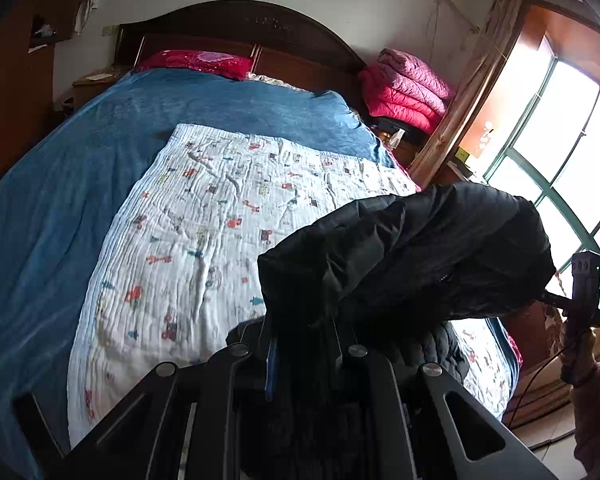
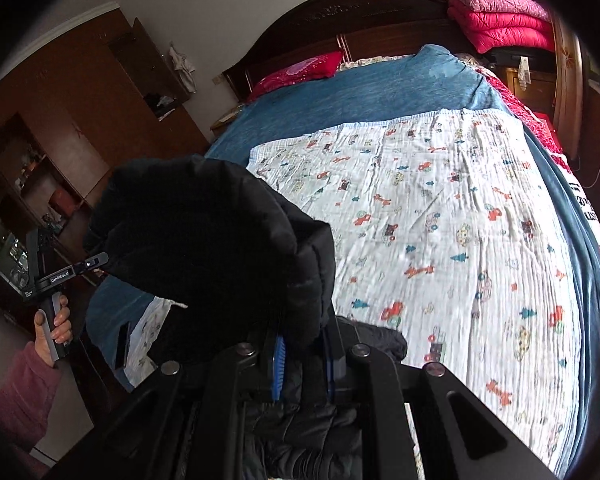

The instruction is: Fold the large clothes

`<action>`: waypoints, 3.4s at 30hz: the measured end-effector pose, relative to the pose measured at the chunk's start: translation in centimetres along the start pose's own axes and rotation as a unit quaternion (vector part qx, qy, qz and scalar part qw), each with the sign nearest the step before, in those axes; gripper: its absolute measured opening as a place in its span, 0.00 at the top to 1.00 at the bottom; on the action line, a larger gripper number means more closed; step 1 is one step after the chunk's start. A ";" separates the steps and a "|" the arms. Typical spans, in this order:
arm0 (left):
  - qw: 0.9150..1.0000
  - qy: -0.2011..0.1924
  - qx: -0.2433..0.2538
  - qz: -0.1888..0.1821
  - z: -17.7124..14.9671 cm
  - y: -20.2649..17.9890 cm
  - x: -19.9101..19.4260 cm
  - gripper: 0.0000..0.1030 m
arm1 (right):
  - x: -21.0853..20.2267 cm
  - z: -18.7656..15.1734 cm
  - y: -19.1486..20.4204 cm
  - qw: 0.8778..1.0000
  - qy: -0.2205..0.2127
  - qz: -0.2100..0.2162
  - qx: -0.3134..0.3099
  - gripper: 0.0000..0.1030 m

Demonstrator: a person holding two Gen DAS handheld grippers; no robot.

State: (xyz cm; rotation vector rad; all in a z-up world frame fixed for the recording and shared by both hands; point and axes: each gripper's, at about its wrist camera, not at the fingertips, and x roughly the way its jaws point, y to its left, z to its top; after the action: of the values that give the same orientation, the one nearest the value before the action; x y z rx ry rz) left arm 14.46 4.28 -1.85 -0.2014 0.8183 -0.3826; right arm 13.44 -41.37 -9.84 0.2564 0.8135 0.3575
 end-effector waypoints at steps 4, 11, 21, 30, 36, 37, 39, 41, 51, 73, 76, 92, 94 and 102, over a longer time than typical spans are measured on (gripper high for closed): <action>1.000 -0.004 -0.010 0.002 -6.1 0.6 -2.8 0.84 | -1.3 -3.7 0.6 1.000 -0.002 0.006 -0.010 0.84; 1.000 0.012 -0.023 0.014 -15.1 1.7 -3.5 0.84 | -1.5 -8.6 0.2 1.000 0.002 0.024 -0.010 0.81; 0.997 0.050 -0.060 0.025 -21.6 4.0 2.3 0.84 | 1.9 -13.6 -1.5 0.995 0.044 -0.057 -0.068 0.66; 0.991 0.073 -0.107 0.036 -23.7 7.6 4.1 0.98 | -0.8 -13.1 -1.6 0.984 0.092 -0.120 -0.091 0.66; 0.995 0.045 -0.075 0.038 -21.8 7.1 -0.4 0.98 | -3.2 -9.5 3.3 0.976 0.075 -0.118 -0.164 0.37; 0.996 0.037 -0.068 0.035 -21.3 6.8 -1.4 0.98 | -3.1 -9.0 4.4 0.974 0.073 -0.118 -0.182 0.37; 0.998 0.017 -0.051 0.026 -19.7 5.8 -3.5 0.97 | -2.4 -8.2 6.0 0.970 0.084 -0.111 -0.198 0.37; 0.999 0.003 -0.029 0.020 -17.7 4.4 -4.8 0.96 | -1.2 -7.4 7.3 0.966 0.089 -0.111 -0.217 0.37; 0.996 0.074 -0.030 -0.036 -5.8 -2.0 2.7 0.94 | 10.8 0.2 6.8 0.972 0.170 -0.141 -0.086 0.37; 0.964 0.241 -0.110 -0.007 -2.2 -2.2 24.3 0.54 | 19.6 -0.4 3.3 0.940 0.276 -0.200 0.014 0.37; 0.964 0.244 -0.108 -0.007 -3.8 -1.7 24.1 0.54 | 19.3 -1.1 3.6 0.940 0.274 -0.200 0.009 0.37; 0.967 0.239 -0.085 -0.021 -9.0 -1.4 20.2 0.54 | 17.8 -4.9 4.7 0.945 0.263 -0.196 -0.007 0.37; 0.968 0.239 -0.079 -0.019 -9.6 -1.5 19.8 0.54 | 17.6 -5.4 4.7 0.946 0.262 -0.192 -0.008 0.37; 0.970 0.237 -0.052 -0.007 -11.6 -2.0 18.5 0.54 | 16.4 -7.4 5.0 0.948 0.260 -0.184 -0.014 0.37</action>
State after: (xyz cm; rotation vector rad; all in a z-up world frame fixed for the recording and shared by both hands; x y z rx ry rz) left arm 16.80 -5.42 -21.40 -0.2173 1.3102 -0.4072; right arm 17.29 -29.55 -23.76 -0.0258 1.3516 0.0794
